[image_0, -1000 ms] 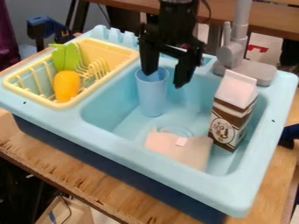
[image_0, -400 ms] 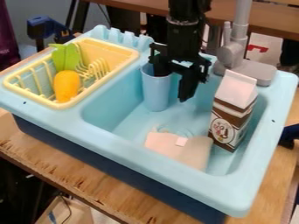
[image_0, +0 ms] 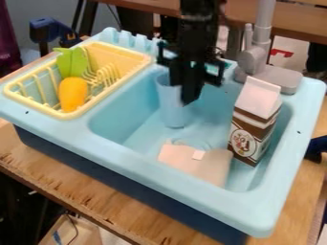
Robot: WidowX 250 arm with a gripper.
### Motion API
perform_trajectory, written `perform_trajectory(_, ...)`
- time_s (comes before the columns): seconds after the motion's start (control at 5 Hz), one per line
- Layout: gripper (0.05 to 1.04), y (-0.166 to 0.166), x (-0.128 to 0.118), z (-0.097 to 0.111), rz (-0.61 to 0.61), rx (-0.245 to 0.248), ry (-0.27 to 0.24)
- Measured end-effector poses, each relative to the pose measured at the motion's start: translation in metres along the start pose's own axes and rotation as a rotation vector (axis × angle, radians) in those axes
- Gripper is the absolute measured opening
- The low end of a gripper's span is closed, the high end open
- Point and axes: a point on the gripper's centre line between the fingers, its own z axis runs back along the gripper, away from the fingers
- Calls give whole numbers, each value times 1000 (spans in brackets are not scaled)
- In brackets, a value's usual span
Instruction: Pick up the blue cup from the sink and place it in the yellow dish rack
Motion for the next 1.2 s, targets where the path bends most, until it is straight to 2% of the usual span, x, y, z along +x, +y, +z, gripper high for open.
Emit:
perform_trajectory(0.2, 94, 0, -14, 24, 1, 2, -32)
perform_trajectory(0.6, 93, -2, -55, 70, 24, -3, -85)
perform_trajectory(1.0, 93, 37, -67, 91, 123, 25, -93)
perform_trajectory(1.2, 93, 64, -62, 93, 174, 35, -123)
